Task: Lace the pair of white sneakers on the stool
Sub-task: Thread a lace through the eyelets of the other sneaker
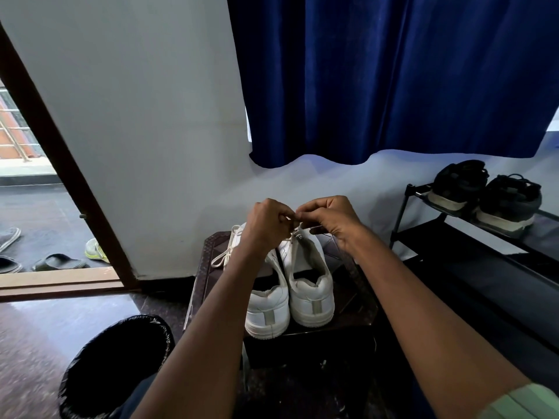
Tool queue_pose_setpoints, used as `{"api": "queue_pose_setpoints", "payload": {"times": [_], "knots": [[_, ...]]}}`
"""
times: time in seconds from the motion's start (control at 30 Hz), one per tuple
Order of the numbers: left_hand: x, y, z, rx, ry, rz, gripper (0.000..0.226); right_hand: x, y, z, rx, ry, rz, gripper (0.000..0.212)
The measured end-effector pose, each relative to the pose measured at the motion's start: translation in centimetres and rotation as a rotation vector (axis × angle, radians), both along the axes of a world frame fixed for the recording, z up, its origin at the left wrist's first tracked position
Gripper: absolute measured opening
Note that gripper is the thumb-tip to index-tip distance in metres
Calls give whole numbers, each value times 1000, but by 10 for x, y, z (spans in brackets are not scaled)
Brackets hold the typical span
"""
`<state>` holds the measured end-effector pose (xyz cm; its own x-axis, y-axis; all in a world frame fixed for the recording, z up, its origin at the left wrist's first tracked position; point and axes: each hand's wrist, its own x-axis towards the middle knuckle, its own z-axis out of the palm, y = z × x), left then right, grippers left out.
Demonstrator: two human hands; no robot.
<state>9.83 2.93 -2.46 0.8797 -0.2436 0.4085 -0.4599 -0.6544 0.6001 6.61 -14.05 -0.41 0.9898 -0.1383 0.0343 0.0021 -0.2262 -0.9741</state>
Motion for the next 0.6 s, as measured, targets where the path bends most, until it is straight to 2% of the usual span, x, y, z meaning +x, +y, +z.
{"api": "queue_pose_setpoints", "payload": {"times": [0.13,0.23,0.3,0.37,0.5,0.6], "knots": [[-1,1,3,-46,10,24,7,0,-12,3,-369,178,119,28],[-3,-3,3,-27,15,-6,8,-5,-6,3,-410,275,167,24],[-6,-7,4,-8,25,-23,13,-4,-2,2,-465,245,95,18],[-9,-9,4,13,25,-20,14,-2,-1,-1,-524,228,37,22],[-14,-7,0,65,32,-7,10,4,-10,-8,-339,325,49,10],[-17,-7,-2,80,47,4,10,2,-14,-7,-228,378,77,20]]}}
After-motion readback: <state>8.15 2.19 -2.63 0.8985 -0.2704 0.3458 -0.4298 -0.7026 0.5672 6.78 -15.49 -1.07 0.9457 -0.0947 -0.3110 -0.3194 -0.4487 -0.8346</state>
